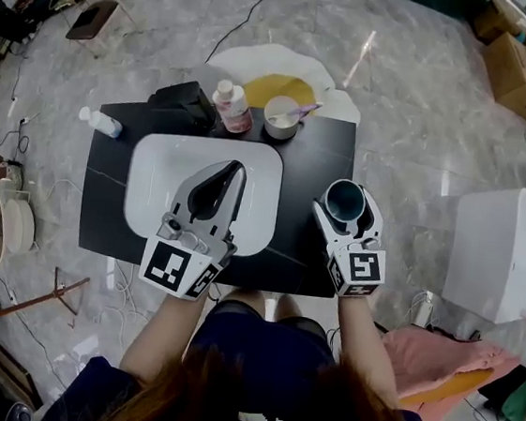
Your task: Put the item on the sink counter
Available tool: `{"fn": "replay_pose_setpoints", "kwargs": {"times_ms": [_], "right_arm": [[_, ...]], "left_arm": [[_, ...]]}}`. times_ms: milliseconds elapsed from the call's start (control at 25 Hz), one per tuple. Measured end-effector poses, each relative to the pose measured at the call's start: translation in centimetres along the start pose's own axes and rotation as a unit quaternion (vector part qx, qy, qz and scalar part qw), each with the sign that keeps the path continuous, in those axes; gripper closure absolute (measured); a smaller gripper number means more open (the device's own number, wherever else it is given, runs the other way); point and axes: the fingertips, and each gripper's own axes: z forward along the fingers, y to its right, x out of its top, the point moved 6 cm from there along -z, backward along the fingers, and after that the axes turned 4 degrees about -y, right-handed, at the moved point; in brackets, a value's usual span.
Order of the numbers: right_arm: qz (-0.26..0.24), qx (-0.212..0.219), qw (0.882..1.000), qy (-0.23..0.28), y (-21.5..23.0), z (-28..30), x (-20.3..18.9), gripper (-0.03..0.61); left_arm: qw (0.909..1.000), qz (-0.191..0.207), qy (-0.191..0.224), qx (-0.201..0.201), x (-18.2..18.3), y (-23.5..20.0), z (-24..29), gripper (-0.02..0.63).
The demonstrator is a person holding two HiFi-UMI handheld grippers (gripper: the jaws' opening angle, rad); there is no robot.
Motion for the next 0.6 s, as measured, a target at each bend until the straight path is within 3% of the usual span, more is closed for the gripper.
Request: {"fn": "replay_pose_setpoints", "kwargs": {"times_ms": [240,600], "right_arm": [[-0.030,-0.009,0.999,-0.043,-0.3,2.5,-3.4,0.171],[-0.029,-0.025,0.998,-0.049,-0.5,2.4,-4.3,0.156]], "left_arm": [[0.9998,0.001,-0.019,-0.006,-1.4,-0.6,0.4,0.586],[0.9994,0.004,-0.029,-0.018,-1.9,-0.3,1.3,0.586]]}}
